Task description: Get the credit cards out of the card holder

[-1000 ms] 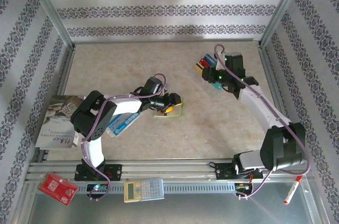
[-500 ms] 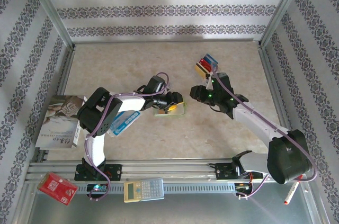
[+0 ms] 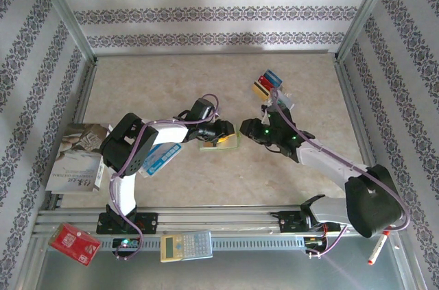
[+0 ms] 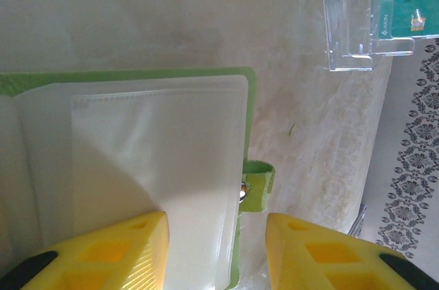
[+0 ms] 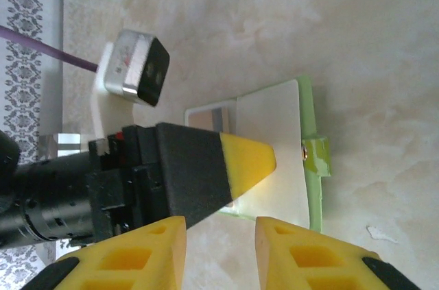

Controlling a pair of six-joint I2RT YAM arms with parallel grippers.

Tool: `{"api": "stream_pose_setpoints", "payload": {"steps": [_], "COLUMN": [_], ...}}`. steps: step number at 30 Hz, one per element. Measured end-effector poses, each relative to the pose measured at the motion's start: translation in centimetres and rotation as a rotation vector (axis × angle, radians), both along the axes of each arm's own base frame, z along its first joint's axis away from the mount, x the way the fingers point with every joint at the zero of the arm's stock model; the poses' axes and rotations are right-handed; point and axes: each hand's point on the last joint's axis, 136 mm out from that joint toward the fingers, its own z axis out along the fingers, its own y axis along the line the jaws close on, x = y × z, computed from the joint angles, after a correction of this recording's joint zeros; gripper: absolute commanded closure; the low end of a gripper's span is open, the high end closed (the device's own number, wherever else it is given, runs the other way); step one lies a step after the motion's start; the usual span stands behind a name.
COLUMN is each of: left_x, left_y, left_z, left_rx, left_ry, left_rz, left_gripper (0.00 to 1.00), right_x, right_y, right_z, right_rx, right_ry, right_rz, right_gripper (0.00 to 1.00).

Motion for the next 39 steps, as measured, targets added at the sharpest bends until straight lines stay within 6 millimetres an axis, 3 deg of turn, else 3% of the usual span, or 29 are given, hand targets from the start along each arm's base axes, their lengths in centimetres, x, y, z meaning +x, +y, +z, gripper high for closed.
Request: {"api": "stream_pose_setpoints", "payload": {"steps": [3,12,16,22,26,33,39], "left_x": [0.3,3.1,3.9,4.0,4.0,4.6,5.1], "left_y": [0.3,0.7,0.3,0.3,0.3,0.7,5.0], "left_z": [0.2,2.8,3.5,1.7,0.7,1.1,4.0], "left_rx": [-0.002,-0.002,0.007,0.042,0.059,0.056,0.060], "left_ry": [-0.002,-0.046,-0.066,-0.033,-0.005,-0.009,-0.055], "left_rz": [0.008,0.025,0.012,-0.003,-0.003,0.011,0.110], "left_gripper": [0.57,0.68,0.75,0.80,0.80,0.71,0.57], "right_x": [-0.3,-0.7,-0.2,0.8,1.2,1.5,1.6], "right_y": [0.3,2.3,3.7,5.6,5.4,4.8,4.2], "right_z": [-0.9,-2.4,-2.9,-3.1,-4.8,-7.9,-10.2], "right_rx": [-0.002,-0.012,-0.020,-0.029,-0.063,-0.120,-0.154], "right_ry": [0.023,0.042,0.054,0.049,0.073,0.121,0.168], "right_rz": [0.005,0.046,0.069,0.093,0.073,0.047,0.021], "right_gripper": [0.67,0.83,0.85,0.88,0.88,0.89,0.89]}}
